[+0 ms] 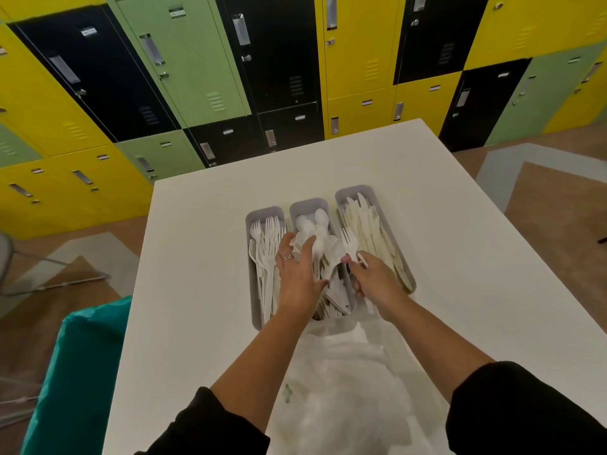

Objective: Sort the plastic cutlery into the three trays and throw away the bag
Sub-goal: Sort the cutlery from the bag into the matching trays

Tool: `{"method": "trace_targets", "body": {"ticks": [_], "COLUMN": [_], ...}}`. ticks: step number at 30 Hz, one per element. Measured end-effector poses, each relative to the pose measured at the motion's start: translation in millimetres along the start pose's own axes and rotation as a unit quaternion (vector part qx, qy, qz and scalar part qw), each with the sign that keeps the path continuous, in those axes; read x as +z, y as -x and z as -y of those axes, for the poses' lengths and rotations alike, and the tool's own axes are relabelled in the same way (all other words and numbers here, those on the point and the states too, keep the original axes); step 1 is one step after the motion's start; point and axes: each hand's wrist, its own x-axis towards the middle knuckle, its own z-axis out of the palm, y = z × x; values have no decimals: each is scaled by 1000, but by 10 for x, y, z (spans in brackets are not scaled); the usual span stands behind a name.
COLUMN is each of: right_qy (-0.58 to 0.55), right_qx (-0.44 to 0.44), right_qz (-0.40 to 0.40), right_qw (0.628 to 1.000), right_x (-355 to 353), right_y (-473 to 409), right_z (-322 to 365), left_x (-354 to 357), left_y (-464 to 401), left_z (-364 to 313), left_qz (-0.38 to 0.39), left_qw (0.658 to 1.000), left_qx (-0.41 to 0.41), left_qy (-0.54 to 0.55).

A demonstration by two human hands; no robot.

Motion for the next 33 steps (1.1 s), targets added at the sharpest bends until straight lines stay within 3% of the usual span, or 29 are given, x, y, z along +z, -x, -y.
{"method": "trace_targets", "body": {"ticks": [3, 10, 14, 20, 22, 24, 27, 30, 33], "right_qy": [37, 61, 72, 166, 186, 215, 248, 249, 239], "right_qx": [-24, -45, -59, -93, -101, -103, -93, -96, -128], "right_qz": [6, 57, 76, 81, 82, 84, 80, 75, 61], "right_qw": [999, 996, 993, 978, 974, 968, 961, 961, 961], "right_x": [32, 19, 48, 34, 40, 47, 33, 9, 15], "right_y": [14, 16, 24, -35, -41, -64, -102, -106, -74], "right_z": [51, 123, 104, 104, 120, 116, 98, 107, 156], "left_x": [-6, 25, 45, -5, -71, -116, -94, 8, 120], "left_y": [-23, -162, -170, -101, -80, -29, 87, 165, 211], "left_z": [-74, -99, -58, 10, 39, 74, 70, 69, 31], "left_qz": [1, 43, 23, -1, 7, 82, 231, 236, 213], "left_qw": [997, 991, 989, 992, 995, 993, 959, 934, 930], "left_qx": [6, 36, -34, -87, -95, -60, 46, 146, 191], "left_qy": [71, 122, 145, 95, 21, -61, -156, -224, -233]}}
